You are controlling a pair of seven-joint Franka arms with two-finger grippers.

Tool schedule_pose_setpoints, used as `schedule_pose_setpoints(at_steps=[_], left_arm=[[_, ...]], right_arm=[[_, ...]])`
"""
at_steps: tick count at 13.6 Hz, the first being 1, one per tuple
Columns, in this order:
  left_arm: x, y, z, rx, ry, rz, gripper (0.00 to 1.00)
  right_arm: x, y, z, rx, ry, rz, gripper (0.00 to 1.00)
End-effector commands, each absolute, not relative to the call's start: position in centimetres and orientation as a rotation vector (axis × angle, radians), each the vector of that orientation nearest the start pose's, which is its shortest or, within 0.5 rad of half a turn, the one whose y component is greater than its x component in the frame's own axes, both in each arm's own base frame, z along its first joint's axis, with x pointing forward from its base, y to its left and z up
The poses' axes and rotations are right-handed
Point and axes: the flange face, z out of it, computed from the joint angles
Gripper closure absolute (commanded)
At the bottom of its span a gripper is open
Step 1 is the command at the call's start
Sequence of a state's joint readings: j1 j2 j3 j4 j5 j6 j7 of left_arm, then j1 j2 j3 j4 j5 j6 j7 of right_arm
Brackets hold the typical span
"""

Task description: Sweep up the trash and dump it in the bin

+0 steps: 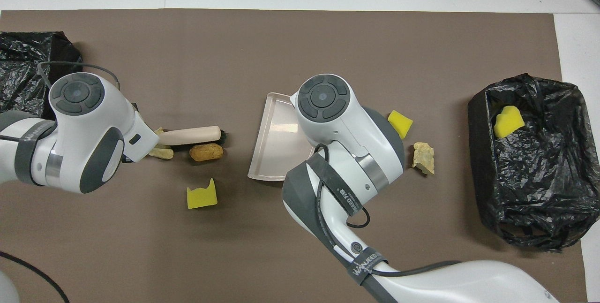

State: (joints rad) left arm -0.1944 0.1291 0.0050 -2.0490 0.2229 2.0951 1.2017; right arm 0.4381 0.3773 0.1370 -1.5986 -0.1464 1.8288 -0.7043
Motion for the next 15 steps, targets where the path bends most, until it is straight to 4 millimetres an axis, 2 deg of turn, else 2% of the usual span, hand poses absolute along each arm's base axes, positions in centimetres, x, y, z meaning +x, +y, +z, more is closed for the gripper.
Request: schedule_pose_setpoints(at_steps=[1, 5, 7, 9, 10, 12, 14, 15], left_arm=[[53.7, -9.0, 40.5, -2.335, 1.841, 0.219, 1.0], [52.6, -7.4, 42.2, -2.547, 1.509, 0.218, 1.0], [52.5, -3.3, 41.7, -2.705, 1.196, 0.221, 1.0], [51.9, 1.0, 41.2, -2.825, 0.869, 0.226, 1.0], [51.2, 2.0, 40.9, -2.846, 0.8, 0.236, 1.0], [49.0, 3.2, 39.4, -2.885, 0.653, 0.262, 1.0], [46.8, 2.6, 37.8, -2.918, 0.415, 0.276, 1.0], [46.0, 2.0, 37.6, -2.922, 0.355, 0.283, 1.0]], right_arm=[[55.3, 32.9, 41.0, -2.514, -2.026, 0.222, 1.0], [54.6, 32.6, 40.9, -2.524, -2.014, 0.249, 1.0], [53.7, 32.1, 40.2, -2.526, -2.045, 0.271, 1.0], [53.7, 32.0, 40.2, -2.528, -2.053, 0.272, 1.0], [53.7, 32.0, 40.2, -2.528, -2.053, 0.272, 1.0], [53.6, 32.0, 40.2, -2.526, -2.056, 0.272, 1.0], [53.7, 32.0, 40.1, -2.528, -2.054, 0.27, 1.0], [53.7, 32.0, 40.1, -2.528, -2.054, 0.267, 1.0]])
